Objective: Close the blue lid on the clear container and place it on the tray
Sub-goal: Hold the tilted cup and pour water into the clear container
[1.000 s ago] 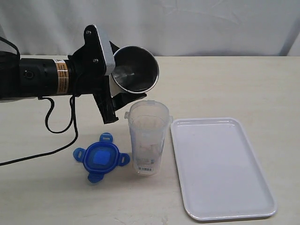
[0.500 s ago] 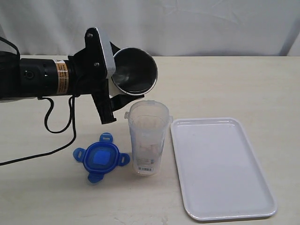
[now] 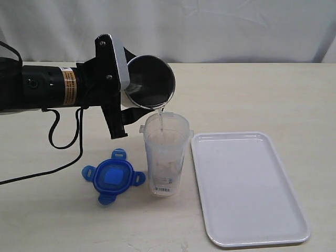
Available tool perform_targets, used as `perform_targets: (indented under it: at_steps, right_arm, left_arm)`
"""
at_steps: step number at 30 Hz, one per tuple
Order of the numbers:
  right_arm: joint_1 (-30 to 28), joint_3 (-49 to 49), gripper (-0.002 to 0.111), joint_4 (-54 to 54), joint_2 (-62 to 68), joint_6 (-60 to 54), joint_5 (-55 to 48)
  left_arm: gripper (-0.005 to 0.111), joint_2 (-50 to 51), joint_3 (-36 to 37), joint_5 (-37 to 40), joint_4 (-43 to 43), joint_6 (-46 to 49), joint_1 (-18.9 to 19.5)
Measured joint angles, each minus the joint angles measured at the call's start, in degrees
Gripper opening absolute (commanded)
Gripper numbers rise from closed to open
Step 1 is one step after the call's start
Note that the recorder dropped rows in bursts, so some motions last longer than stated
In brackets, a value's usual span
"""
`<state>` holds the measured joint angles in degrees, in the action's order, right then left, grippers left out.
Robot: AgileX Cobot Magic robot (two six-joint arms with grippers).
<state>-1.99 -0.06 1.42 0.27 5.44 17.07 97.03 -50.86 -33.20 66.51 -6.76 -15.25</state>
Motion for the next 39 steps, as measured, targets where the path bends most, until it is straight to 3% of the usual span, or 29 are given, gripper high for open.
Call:
perform_targets:
  at_steps: [39]
  right_arm:
    - [0.0, 0.0, 0.004, 0.0, 0.0, 0.0, 0.0]
  left_arm:
    - [0.000, 0.0, 0.0, 0.0, 0.0, 1.4, 0.0]
